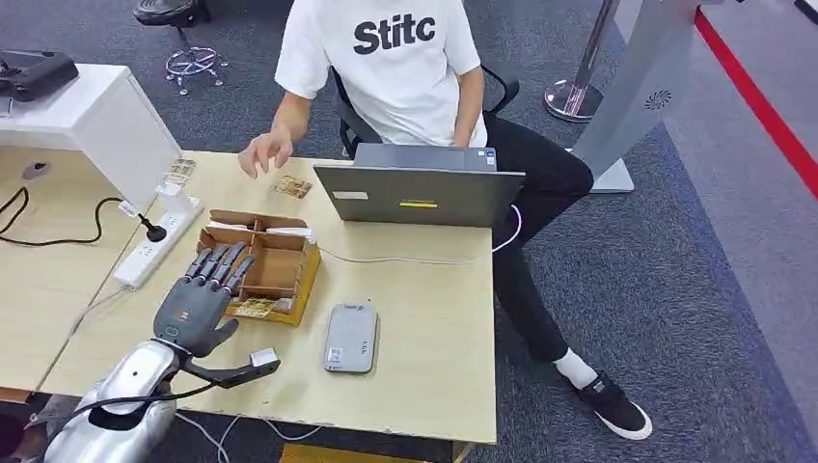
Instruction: Pass the card to the sensor for recognition and then transmit it.
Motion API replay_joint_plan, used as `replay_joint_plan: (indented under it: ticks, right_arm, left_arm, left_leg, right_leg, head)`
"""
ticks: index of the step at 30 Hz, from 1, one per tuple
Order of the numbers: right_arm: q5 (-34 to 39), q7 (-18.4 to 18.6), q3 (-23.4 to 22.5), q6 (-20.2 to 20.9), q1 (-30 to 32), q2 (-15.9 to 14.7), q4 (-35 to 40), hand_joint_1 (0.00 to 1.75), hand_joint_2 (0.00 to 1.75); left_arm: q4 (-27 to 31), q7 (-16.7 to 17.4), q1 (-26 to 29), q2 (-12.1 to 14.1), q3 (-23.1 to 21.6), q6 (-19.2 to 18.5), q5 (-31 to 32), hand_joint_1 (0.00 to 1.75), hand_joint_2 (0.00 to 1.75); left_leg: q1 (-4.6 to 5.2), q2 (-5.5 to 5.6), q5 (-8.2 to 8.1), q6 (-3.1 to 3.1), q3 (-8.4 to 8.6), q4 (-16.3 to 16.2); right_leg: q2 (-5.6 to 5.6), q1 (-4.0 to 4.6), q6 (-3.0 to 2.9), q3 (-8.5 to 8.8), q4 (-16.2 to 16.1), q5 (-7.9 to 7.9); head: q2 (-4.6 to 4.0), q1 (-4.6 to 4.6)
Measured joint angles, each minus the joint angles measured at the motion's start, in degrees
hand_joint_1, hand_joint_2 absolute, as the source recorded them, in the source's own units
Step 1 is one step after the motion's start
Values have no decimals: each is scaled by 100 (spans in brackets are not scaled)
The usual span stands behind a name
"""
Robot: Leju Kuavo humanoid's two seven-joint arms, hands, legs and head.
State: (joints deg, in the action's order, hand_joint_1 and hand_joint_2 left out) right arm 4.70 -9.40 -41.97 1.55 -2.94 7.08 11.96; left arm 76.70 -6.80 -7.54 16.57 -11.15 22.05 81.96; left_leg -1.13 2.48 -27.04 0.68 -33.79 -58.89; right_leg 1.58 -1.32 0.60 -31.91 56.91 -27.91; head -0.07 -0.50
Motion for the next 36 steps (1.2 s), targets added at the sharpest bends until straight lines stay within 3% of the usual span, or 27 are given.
replay_joint_plan:
  ticks: [10, 30, 31, 32, 36]
  right_arm:
    - [-37, 0, 7, 0, -2, 0, 0, 0, 175]
    - [-120, 20, 5, 2, -1, 0, 0, 0, 175]
    - [-122, 20, 7, 2, 0, 0, 0, 0, 175]
    - [-122, 20, 4, 2, -1, 0, 0, 0, 175]
    - [-138, 20, 4, 2, -1, 0, 0, 0, 175]
  left_arm:
    - [-278, 0, -183, -79, 0, -9, 22, 0, 175]
    - [-381, -402, -143, -247, 0, -166, -726, 0, 175]
    - [-381, -404, -142, -258, 0, -168, -726, 5, 175]
    - [-381, -404, -141, -265, 0, -177, -726, 175, 175]
    - [-381, -426, -140, -282, 2, -271, -787, 175, 175]
  left_leg:
    - [0, 0, 0, 0, 0, 0]
    - [0, 1, 0, 0, -1, 0]
    - [0, 1, 0, 0, -1, 0]
    - [0, 1, 0, 0, -1, 0]
    - [0, 1, 0, 0, -1, 0]
  right_leg:
    - [0, 0, 0, 0, 0, 0]
    - [-1, 0, 0, 1, 0, 0]
    - [-1, 0, 0, 0, 0, 0]
    - [-1, 0, 0, 0, 0, 0]
    - [-1, 0, 0, 0, 0, 0]
  head:
    - [0, 0]
    - [0, 0]
    - [0, 2]
    - [0, 0]
    - [0, 0]
